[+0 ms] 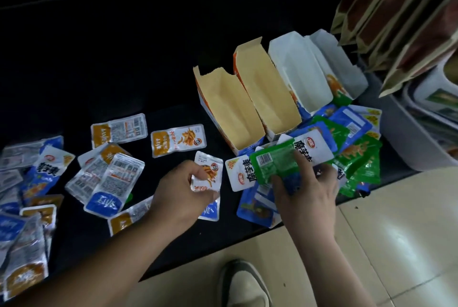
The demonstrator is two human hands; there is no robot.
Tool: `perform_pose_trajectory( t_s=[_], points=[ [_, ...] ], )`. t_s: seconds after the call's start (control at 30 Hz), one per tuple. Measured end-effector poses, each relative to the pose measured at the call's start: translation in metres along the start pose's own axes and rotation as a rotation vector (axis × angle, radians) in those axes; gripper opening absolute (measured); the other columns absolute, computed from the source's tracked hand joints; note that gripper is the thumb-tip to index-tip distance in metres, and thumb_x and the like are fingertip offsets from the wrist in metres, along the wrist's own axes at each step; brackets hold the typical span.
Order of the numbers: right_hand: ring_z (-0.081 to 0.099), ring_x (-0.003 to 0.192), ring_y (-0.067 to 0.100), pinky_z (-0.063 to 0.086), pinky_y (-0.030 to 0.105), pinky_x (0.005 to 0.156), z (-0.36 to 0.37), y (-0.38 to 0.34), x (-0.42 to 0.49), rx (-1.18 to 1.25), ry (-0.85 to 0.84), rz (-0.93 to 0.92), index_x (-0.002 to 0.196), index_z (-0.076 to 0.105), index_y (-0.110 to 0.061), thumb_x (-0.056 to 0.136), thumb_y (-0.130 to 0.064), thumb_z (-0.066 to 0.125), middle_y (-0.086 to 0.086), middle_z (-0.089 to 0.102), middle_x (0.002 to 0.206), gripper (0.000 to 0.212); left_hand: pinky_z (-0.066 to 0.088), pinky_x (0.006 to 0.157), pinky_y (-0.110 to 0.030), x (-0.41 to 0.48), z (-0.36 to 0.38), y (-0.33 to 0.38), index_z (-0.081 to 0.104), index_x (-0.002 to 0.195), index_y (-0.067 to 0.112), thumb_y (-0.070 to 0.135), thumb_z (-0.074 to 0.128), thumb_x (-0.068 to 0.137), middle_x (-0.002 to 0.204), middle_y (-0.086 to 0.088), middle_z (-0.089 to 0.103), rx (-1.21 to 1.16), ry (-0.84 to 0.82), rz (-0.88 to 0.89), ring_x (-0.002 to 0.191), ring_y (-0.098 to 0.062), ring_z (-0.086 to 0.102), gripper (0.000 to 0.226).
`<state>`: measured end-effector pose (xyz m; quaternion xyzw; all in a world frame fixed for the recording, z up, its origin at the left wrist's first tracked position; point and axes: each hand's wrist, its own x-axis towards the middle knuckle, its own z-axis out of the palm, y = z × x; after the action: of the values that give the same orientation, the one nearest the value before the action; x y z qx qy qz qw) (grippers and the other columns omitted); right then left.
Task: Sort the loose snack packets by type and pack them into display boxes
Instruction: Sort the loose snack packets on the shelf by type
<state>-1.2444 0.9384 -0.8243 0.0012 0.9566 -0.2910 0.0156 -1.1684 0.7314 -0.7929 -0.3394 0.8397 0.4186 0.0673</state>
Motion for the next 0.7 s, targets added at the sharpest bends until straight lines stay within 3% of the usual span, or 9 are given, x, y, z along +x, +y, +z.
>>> perform_pose_trajectory(
  t_s=[0.1, 0.23, 0.37, 0.5, 0.57, 0.7],
  points=[
    [0.033, 0.133, 0.046, 0.046, 0.059, 0.101, 0.006, 0.005, 0.002, -0.092, 0.088, -0.018, 0.14, 0.057, -0.036, 0.077, -0.05, 0.082, 0.018, 0.027, 0.154, 0.069, 0.041, 0.051, -0.007, -0.007, -0.011, -0.003, 0.066, 0.094, 0.027, 0.018, 0.089, 0.078, 0.092, 0.008, 0.067, -0.078, 0.015, -0.003, 0.067, 0.004, 0.064, 0.03],
    [0.039, 0.127, 0.048, 0.048, 0.058, 0.096, 0.013, 0.016, 0.003, -0.132, 0.166, -0.039, 0.131, 0.064, -0.025, 0.07, -0.056, 0.087, 0.025, 0.032, 0.149, 0.072, 0.043, 0.051, -0.009, -0.011, -0.013, -0.004, 0.061, 0.089, 0.026, 0.018, 0.087, 0.082, 0.093, 0.005, 0.071, -0.12, 0.063, 0.024, 0.073, -0.005, 0.067, 0.028],
    [0.031, 0.138, 0.045, 0.039, 0.059, 0.105, 0.013, 0.018, -0.002, -0.161, 0.22, -0.109, 0.125, 0.069, -0.028, 0.074, -0.049, 0.086, 0.02, 0.03, 0.157, 0.058, 0.041, 0.05, -0.006, -0.016, -0.009, 0.004, 0.06, 0.093, 0.019, 0.013, 0.083, 0.085, 0.09, 0.003, 0.064, -0.192, 0.016, 0.035, 0.065, 0.008, 0.062, 0.025],
    [0.037, 0.14, 0.044, 0.036, 0.062, 0.111, 0.025, 0.017, -0.003, -0.162, 0.163, -0.338, 0.12, 0.074, -0.03, 0.089, -0.029, 0.076, 0.017, 0.048, 0.15, 0.031, 0.044, 0.052, -0.007, -0.018, -0.007, 0.006, 0.063, 0.094, 0.023, 0.014, 0.085, 0.083, 0.094, 0.005, 0.07, -0.27, -0.005, 0.047, 0.074, 0.01, 0.065, 0.026],
    [0.041, 0.138, 0.044, 0.036, 0.064, 0.109, 0.029, 0.013, -0.003, -0.153, 0.123, -0.359, 0.121, 0.074, -0.031, 0.09, -0.033, 0.068, 0.017, 0.053, 0.146, 0.032, 0.046, 0.054, -0.006, -0.019, -0.008, 0.006, 0.065, 0.096, 0.026, 0.018, 0.085, 0.084, 0.095, 0.007, 0.068, -0.291, 0.009, 0.042, 0.077, 0.012, 0.064, 0.025],
    [0.044, 0.135, 0.043, 0.031, 0.067, 0.111, 0.032, -0.002, -0.006, -0.251, 0.055, -0.329, 0.123, 0.073, -0.036, 0.089, -0.046, 0.06, 0.015, 0.055, 0.143, 0.037, 0.048, 0.056, -0.009, -0.018, -0.012, 0.002, 0.07, 0.098, 0.032, 0.024, 0.082, 0.087, 0.088, 0.005, 0.069, -0.292, 0.03, 0.033, 0.073, 0.001, 0.064, 0.017]
  ],
)
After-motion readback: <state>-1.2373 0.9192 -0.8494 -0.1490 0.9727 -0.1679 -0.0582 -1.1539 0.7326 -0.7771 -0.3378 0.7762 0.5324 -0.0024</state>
